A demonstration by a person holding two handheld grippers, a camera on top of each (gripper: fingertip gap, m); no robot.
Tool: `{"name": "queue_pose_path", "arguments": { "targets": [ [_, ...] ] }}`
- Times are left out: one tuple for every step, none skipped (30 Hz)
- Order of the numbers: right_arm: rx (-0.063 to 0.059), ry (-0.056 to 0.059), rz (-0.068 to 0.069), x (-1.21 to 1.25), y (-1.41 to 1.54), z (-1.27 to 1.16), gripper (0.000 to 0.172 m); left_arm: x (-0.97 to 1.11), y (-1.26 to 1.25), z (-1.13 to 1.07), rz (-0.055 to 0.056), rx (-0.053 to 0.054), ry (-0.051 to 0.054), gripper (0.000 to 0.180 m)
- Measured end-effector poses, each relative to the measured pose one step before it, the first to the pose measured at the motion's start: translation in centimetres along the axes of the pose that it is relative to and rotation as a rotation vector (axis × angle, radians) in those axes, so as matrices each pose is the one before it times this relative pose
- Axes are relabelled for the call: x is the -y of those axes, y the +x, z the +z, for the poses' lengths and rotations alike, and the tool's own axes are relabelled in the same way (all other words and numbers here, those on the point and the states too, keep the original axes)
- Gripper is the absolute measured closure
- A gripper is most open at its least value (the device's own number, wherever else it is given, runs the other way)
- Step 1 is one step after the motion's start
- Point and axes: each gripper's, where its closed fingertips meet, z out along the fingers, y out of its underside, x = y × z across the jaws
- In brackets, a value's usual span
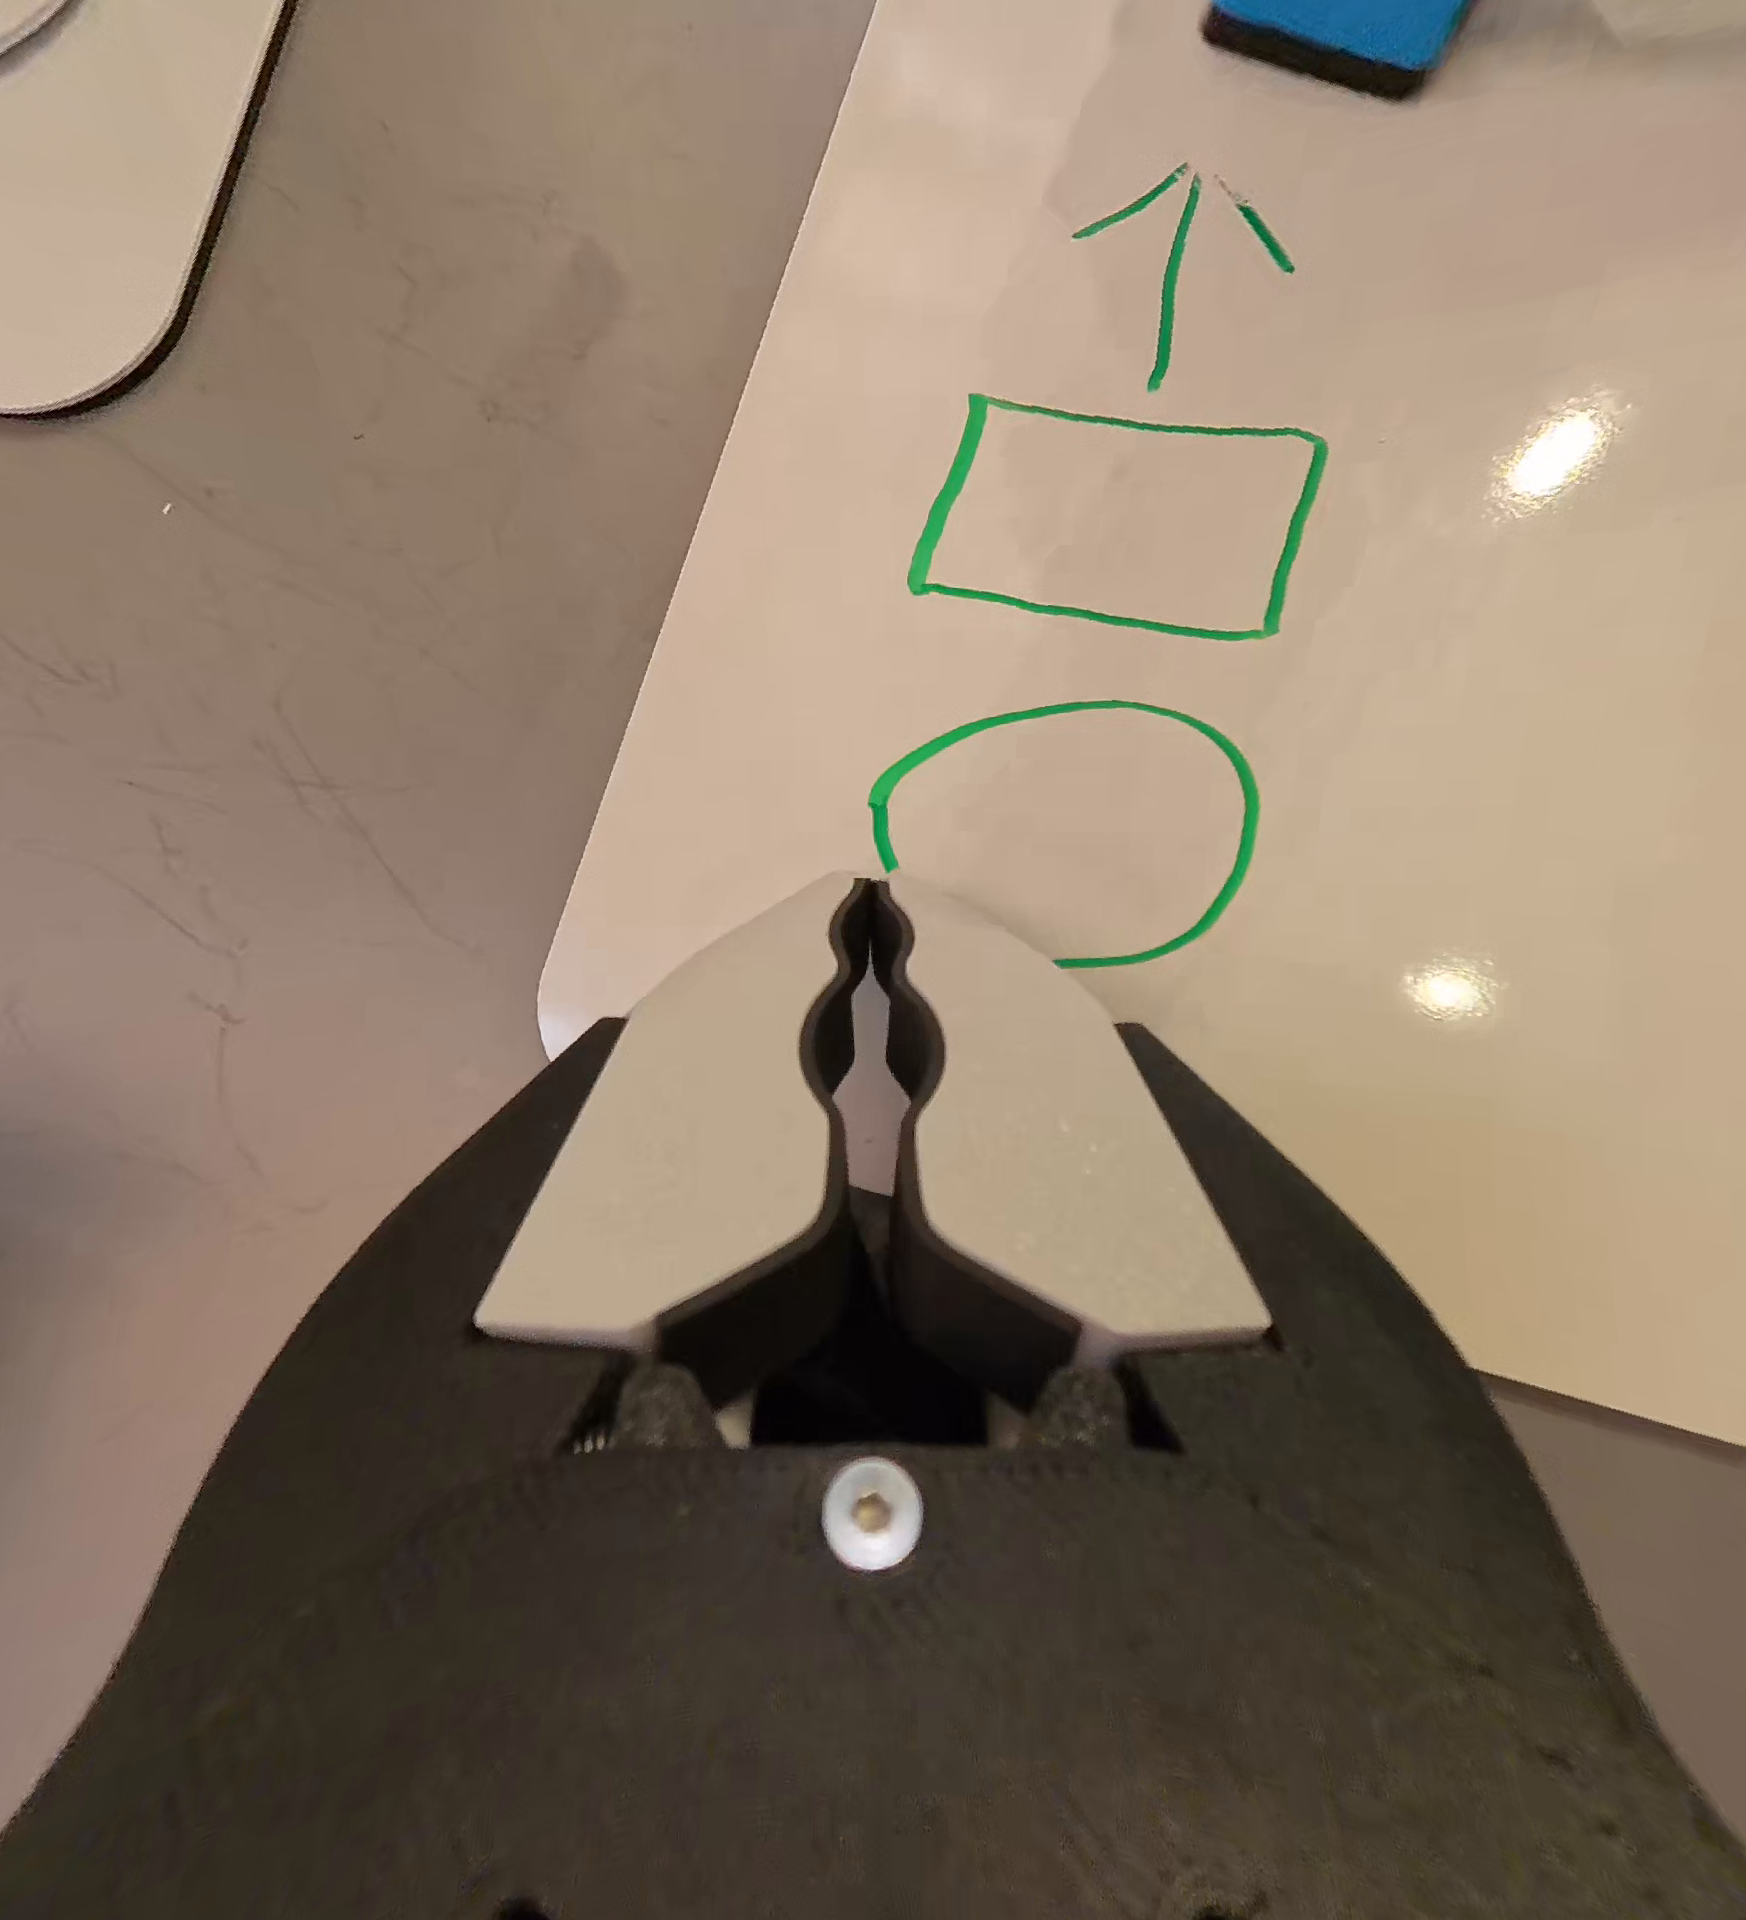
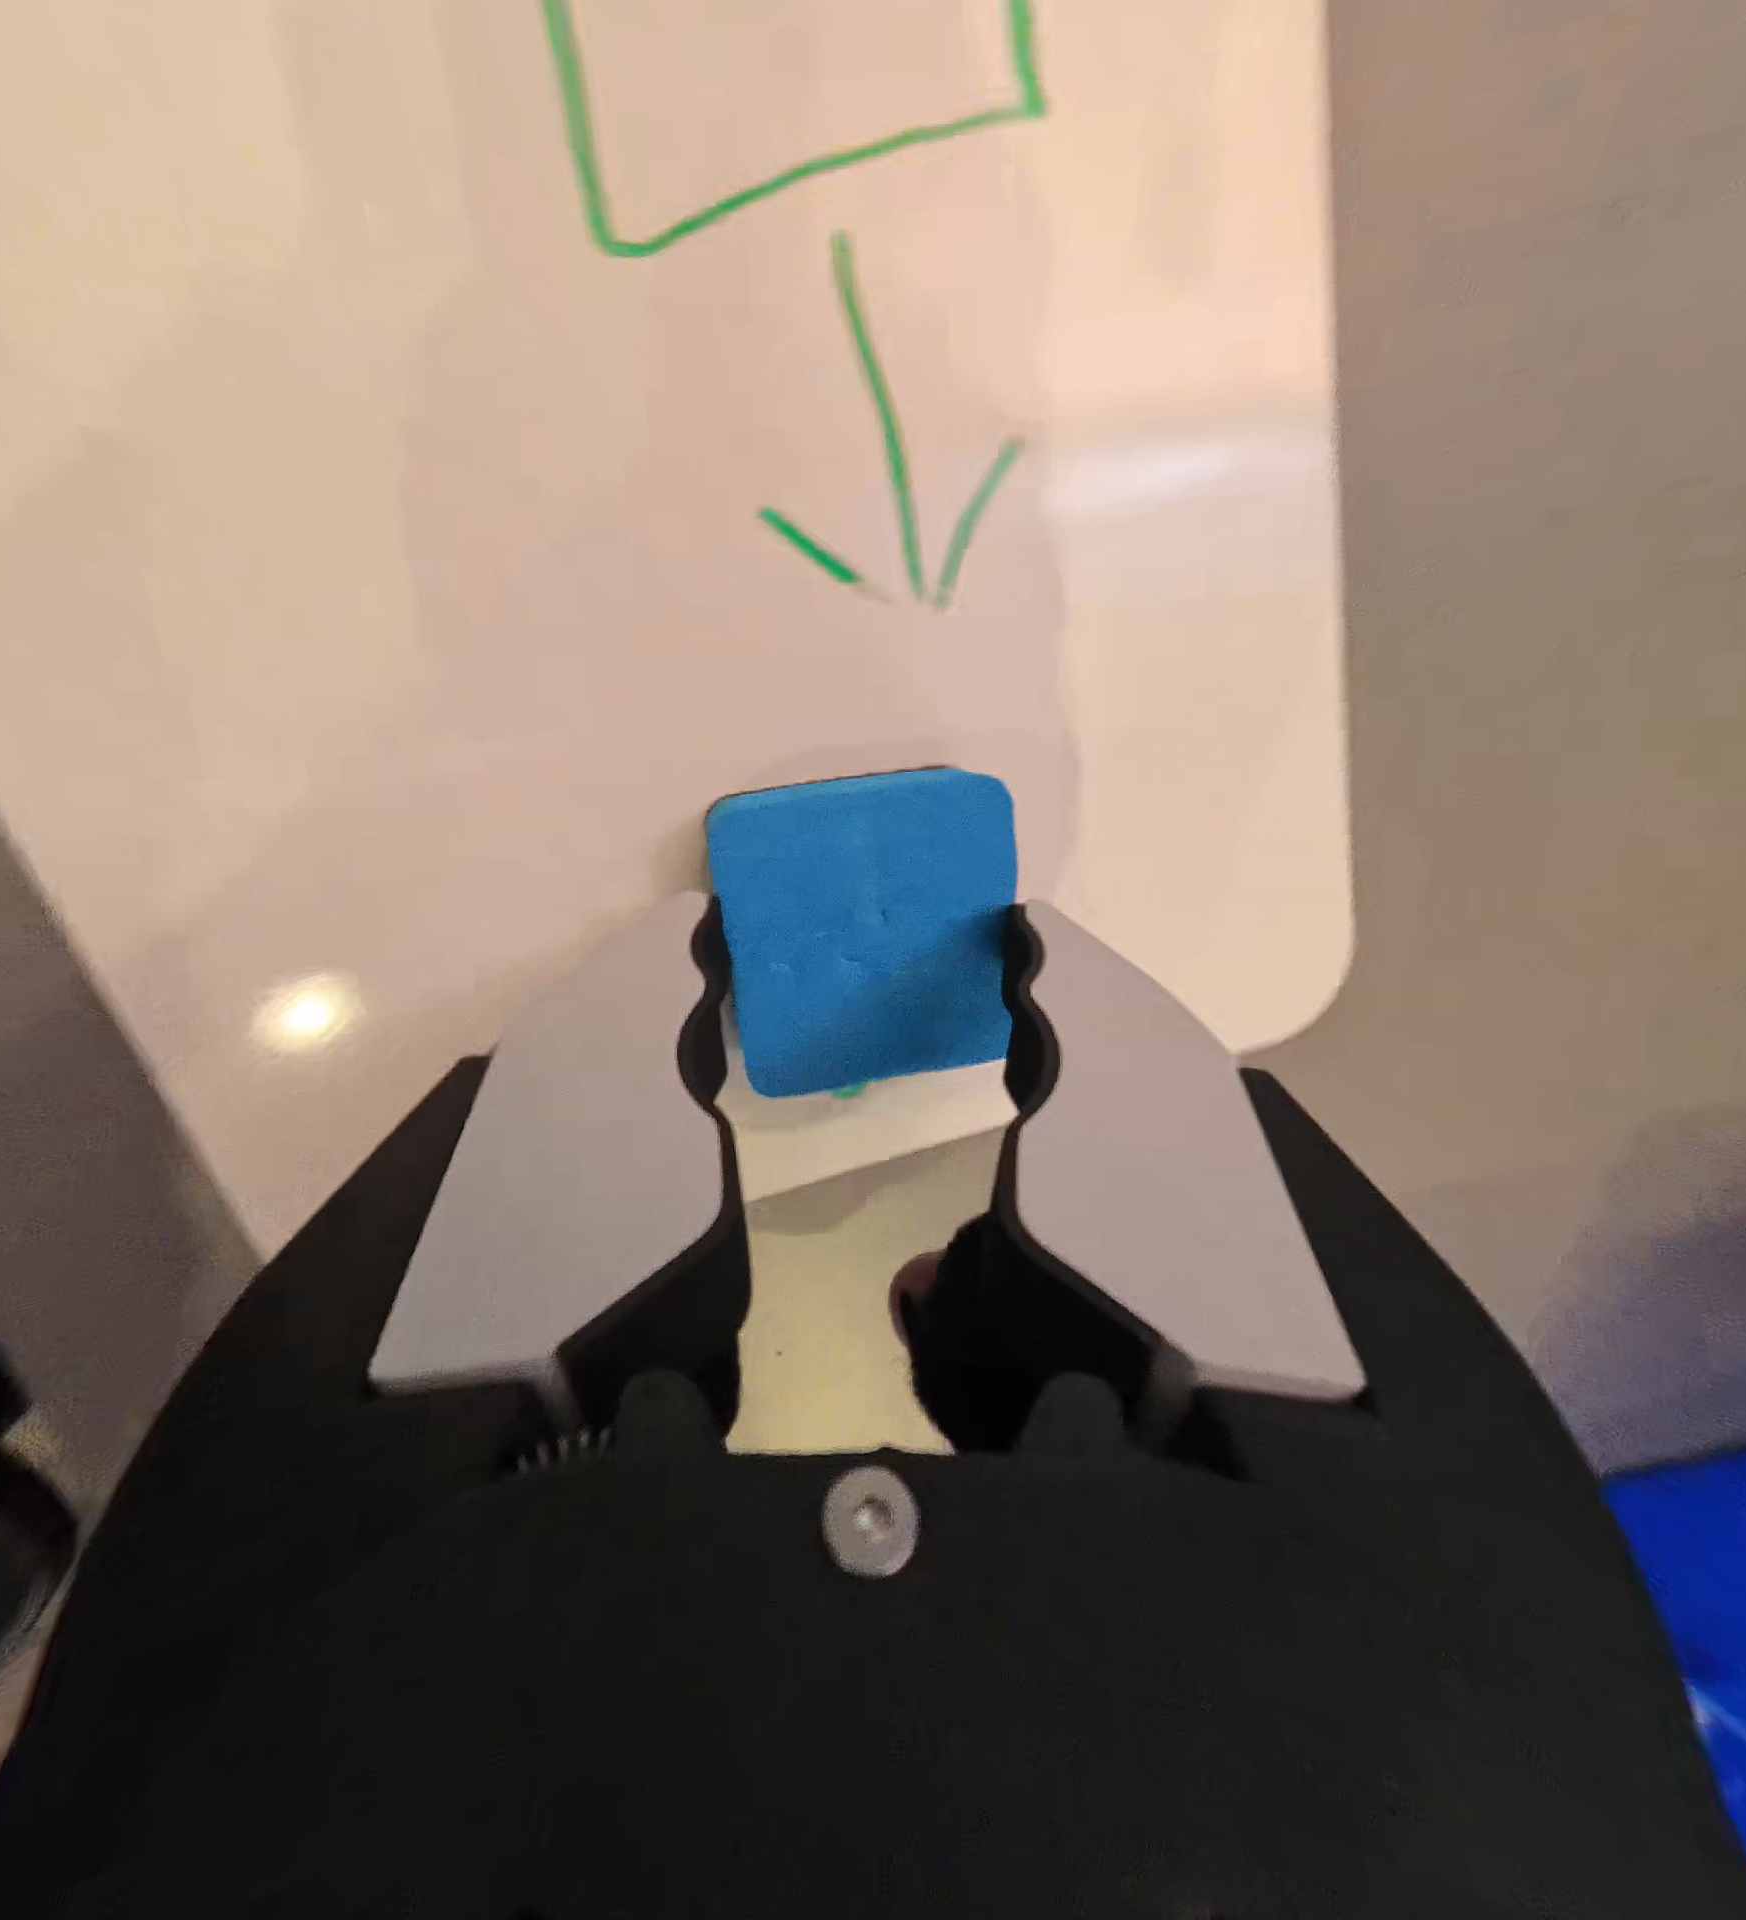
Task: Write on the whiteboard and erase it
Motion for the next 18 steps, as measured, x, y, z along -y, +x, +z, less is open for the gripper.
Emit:
{"name": "queue_pose_path", "arguments": {
  "targets": [
    [-0.0178,-0.0111,0.0629,-0.846,0.885,-0.083,0.119,-0.009,0.0,-0.01,0.0025,0.0024,0.0,0.178],
    [0.0047,-0.0264,0.0502,-1.699,0.587,-0.391,0.119,-0.014,0.0,-0.017,0.0025,0.0039,0.0002,0.178],
    [0.0289,-0.0236,0.0119,-1.691,-0.22,-0.508,0.119,-0.012,-0.007,-0.015,0.0015,0.0035,0.0003,0.178],
    [0.0513,0.009,-0.0087,-0.285,-1.154,-0.286,0.12,0.007,0.0,0.006,-0.0001,0.0009,0.0,0.178],
    [0.0221,0.0392,-0.0472,1.206,-1.146,0.167,0.12,0.01,-0.021,0.013,-0.0037,-0.0032,0.0,0.178],
    [-0.0309,0.0233,-0.0496,1.32,-0.207,0.464,0.119,0.01,-0.02,0.014,-0.0044,-0.0044,-0.0001,0.178],
    [-0.0642,-0.0113,-0.0034,0.352,1.031,0.303,0.119,0.01,0.001,0.01,-0.0011,-0.0017,0.0002,0.178],
    [0.0021,-0.0026,0.046,-0.335,0.661,-0.003,0.119,-0.007,0.007,-0.009,0.0022,0.0021,0.0001,0.178],
    [0.034,-0.0048,0.0337,-0.751,0.127,-0.26,0.119,-0.015,-0.001,-0.018,0.0027,0.0039,0.0001,0.178],
    [0.0355,-0.0127,-0.0169,-0.679,-0.578,-0.308,0.12,-0.014,-0.011,-0.016,0.0017,0.0036,0.0002,0.178],
    [0.0338,0.0083,-0.0416,0.224,-1.085,-0.076,0.119,-0.001,-0.002,-0.002,0.0005,0.0014,0.0,0.178],
    [0.0198,0.0422,-0.0333,1.263,-1.025,0.273,0.12,0.011,0.001,-0.002,-0.0034,-0.0028,0.0002,0.178],
    [-0.0228,0.0079,-0.0152,0.696,-0.145,0.349,0.119,-0.002,-0.013,0.001,-0.005,-0.0039,0.0002,0.178],
    [-0.0158,-0.0162,0.004,-0.272,0.307,-0.056,0.119,0.008,-0.007,0.008,-0.0013,-0.001,-0.0001,0.178],
    [-0.0355,-0.0149,0.0304,-0.919,1.097,-0.133,0.119,-0.002,0.011,-0.004,0.0028,0.0023,0.0,0.178],
    [-0.0394,0.0066,0.0526,-0.649,1.441,0.006,0.119,-0.001,-0.004,-0.003,0.0029,0.0026,0.0001,0.178],
    [-0.0057,0.0234,0.0392,0.327,0.611,0.153,0.119,0.002,0.004,0.0,0.0004,0.0003,0.0002,0.178],
    [-0.0122,0.0192,-0.0162,1.032,-0.078,0.388,0.119,0.003,-0.003,0.004,-0.0018,-0.0019,0.0001,0.178]
  ]
}}
